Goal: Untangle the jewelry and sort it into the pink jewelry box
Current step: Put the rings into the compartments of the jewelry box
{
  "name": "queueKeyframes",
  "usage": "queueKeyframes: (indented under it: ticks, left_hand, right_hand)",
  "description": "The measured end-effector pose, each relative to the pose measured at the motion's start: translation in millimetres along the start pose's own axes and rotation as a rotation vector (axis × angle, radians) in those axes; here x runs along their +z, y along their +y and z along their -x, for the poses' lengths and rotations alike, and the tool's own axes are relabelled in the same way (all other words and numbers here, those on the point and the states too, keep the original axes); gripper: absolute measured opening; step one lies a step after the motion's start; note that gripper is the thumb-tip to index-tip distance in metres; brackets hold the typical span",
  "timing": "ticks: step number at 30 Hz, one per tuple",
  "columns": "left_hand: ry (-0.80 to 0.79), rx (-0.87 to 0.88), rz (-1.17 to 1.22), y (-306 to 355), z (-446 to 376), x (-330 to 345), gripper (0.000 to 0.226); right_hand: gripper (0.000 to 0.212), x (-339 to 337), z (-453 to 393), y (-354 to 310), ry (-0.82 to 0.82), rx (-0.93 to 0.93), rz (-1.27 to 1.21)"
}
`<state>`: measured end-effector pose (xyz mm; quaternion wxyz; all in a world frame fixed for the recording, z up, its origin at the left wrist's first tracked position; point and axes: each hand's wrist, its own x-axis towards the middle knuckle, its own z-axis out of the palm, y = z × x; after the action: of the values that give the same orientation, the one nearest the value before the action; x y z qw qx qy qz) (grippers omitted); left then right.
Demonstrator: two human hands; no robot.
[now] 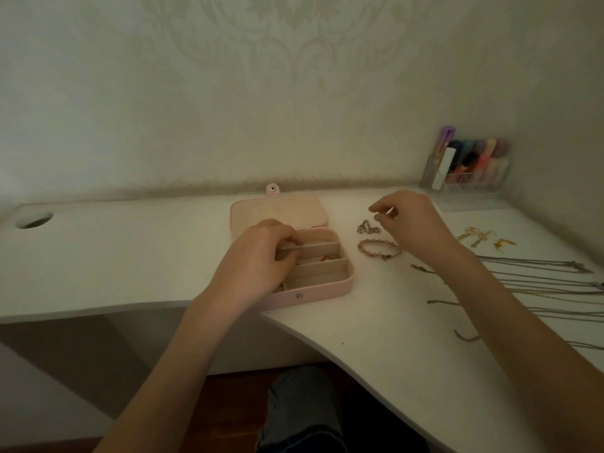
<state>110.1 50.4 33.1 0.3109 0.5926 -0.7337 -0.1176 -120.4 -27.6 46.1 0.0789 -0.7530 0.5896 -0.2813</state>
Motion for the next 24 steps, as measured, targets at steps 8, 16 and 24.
queueKeyframes:
  ticks: [8,16,24]
  left_hand:
    - [0.082,0.005,0.084,-8.8,1.1,12.9,0.026]
    - [0.080,-0.001,0.082,-9.2,0.0,15.1,0.026]
    - [0.098,-0.036,0.175,0.9,-3.1,9.3,0.025]
  right_hand:
    - [0.021,7.6,-8.7,15.3,-0.055,0.080,0.066]
    - [0.017,23.7,-8.1,18.2,-0.046,0.129,0.140]
    - [0.003,0.7,0.4,-16.4,-0.039,0.028,-0.351]
